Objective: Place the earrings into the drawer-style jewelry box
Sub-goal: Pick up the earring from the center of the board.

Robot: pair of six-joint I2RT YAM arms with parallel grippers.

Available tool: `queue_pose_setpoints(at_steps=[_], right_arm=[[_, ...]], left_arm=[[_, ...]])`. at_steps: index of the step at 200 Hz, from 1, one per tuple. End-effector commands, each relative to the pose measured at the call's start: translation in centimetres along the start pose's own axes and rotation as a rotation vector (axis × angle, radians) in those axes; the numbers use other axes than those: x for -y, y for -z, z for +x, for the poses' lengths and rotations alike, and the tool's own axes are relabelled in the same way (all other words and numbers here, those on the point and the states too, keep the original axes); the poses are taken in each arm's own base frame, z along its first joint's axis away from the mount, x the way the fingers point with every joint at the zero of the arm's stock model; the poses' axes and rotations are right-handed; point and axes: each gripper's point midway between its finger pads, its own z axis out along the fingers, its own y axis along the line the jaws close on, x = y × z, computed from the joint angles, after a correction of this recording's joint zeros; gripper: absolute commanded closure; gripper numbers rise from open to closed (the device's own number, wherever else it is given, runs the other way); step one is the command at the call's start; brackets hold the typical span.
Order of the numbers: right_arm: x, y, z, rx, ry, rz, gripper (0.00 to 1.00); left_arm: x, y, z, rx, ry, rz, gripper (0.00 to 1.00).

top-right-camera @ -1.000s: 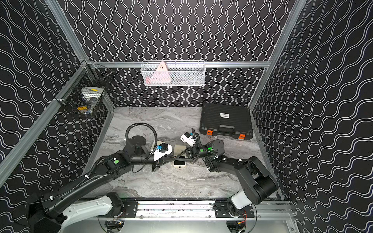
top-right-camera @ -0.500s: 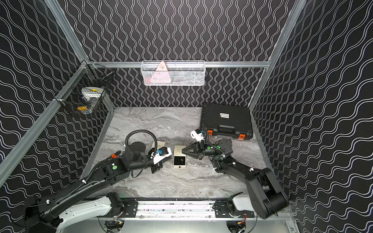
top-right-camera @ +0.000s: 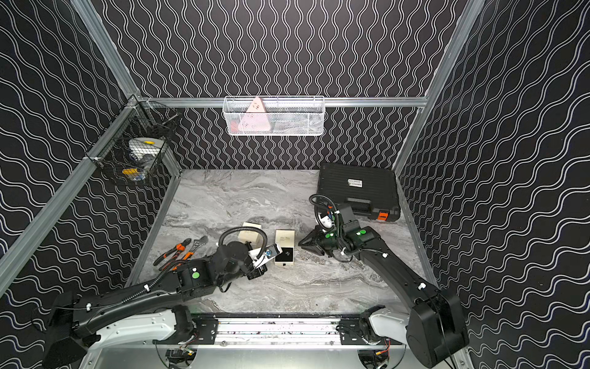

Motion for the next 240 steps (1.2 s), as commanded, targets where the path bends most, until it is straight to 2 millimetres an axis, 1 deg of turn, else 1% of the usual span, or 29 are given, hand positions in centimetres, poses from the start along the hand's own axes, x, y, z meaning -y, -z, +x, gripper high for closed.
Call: queue_pose_setpoints(at_steps=[1,23,28,29,33,53,89,119,156,240], right_arm=[[-0.1,0.3,0.5,0.009,-0.146,-0.020,0.78],[-2.0,-0.1,0.6,0.014,-0.270,-0.154,0.78],[-2.7,0.0,0.3,0.024,-0.282,-0.190,0.78],[-3.0,-0.3,0.8,0.009,-0.277,-0.198,0.78],[-3.4,-0.5,1.1,0.004,-0.285,-0.211,0.78],[-4.6,-1.2,1.9,-0.011,-0.313,-0.212,0.78],[-6.2,-2.2,2.9,-0.051,-0.333,-0.227,0.84],[-6.5,-3.1,3.8,-0.092,-0.356,-0.223,0.86],[-7.8,-3.4,4.6,-0.116,-0.345,-0.249,0.88],[-7.7,-3.6,5.4,-0.129,-0.353,-0.234,0.89]], left_arm=[[-0.5,0.2,-0.6,0.020,-0.058,-0.093,1.00],[0.1,0.4,-1.4,0.059,-0.098,-0.131,1.00],[0.2,0.4,-1.4,0.060,-0.107,-0.143,1.00],[0.2,0.4,-1.4,0.060,-0.109,-0.144,1.00],[0.3,0.3,-1.5,0.062,-0.116,-0.150,1.00],[0.5,0.3,-1.8,0.082,-0.131,-0.170,1.00],[0.6,0.3,-1.9,0.091,-0.143,-0.178,1.00],[0.2,0.6,-1.7,0.091,-0.157,-0.204,1.00],[0.1,0.7,-1.6,0.088,-0.172,-0.209,1.00],[0.3,0.7,-1.2,0.071,-0.202,-0.217,1.00]])
